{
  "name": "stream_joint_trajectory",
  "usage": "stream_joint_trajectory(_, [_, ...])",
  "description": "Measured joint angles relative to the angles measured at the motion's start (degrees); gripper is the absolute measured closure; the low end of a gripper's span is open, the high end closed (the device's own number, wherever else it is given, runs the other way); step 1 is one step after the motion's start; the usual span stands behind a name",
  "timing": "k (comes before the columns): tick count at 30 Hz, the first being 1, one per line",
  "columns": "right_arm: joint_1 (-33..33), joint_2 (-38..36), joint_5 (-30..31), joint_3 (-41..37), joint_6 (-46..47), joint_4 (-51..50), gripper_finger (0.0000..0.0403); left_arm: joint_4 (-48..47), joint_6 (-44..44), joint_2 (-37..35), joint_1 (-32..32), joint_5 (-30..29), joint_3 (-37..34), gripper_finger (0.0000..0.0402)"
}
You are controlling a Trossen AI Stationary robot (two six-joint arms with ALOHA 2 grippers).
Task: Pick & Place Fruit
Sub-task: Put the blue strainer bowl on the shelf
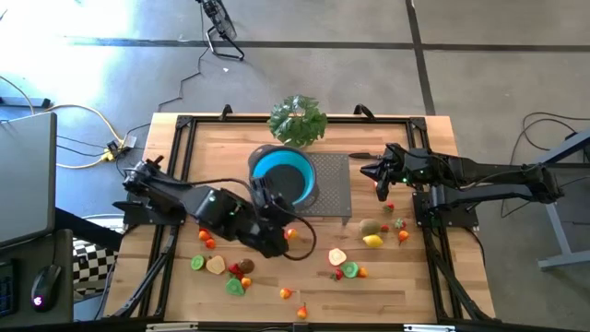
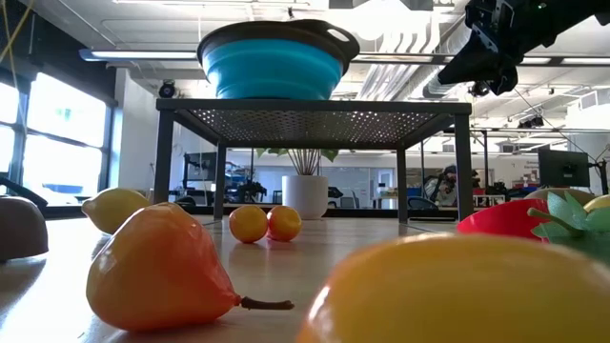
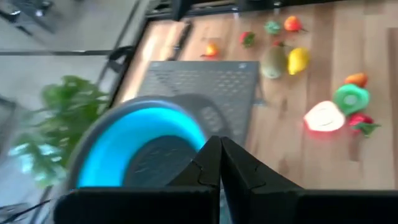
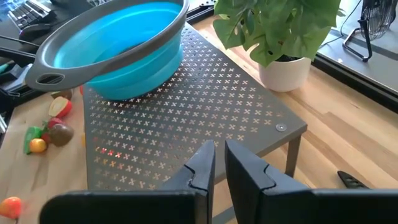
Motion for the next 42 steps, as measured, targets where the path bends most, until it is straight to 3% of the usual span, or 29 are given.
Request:
stream_joint_trajectory(5, [0.01, 0.0, -0.63, 0.0, 0.48, -0.02, 0.0372, 14.9, 1.61, 0.02, 0.05, 2.33, -8.38, 0.0401])
stream_joint_trajectory(13, [0.01, 0.0, -3.1, 0.0, 0.52, -0.02, 0.0372, 43.52, 6.02, 0.02, -1.51, 12.12, -22.48, 0.0401])
stream_joint_trajectory(22, [0.01, 0.0, -3.08, 0.0, 0.48, -0.74, 0.0372, 46.3, 6.1, 0.04, -1.46, 12.11, -25.98, 0.0401])
stream_joint_trajectory(28, [0.01, 0.03, -2.86, 0.0, 1.08, -0.87, 0.0372, 46.52, 7.29, -0.63, 0.28, 18.22, -27.89, 0.0401])
stream_joint_trajectory(32, [0.01, 0.04, -2.75, 0.0, 1.98, -0.91, 0.0372, 56.59, 7.52, -5.29, 1.77, 22.4, -36.9, 0.0401])
stream_joint_trajectory(36, [0.01, 0.32, -2.75, 0.0, 2.12, -0.9, 0.0372, 68.01, 8.89, -11.21, 1.22, 22.34, -47.79, 0.0401])
stream_joint_trajectory(42, [0.01, 1.72, -2.3, 0.0, 4.93, -0.66, 0.0372, 68.55, 9.15, -20.37, -2.81, 12.71, -58.3, 0.0401])
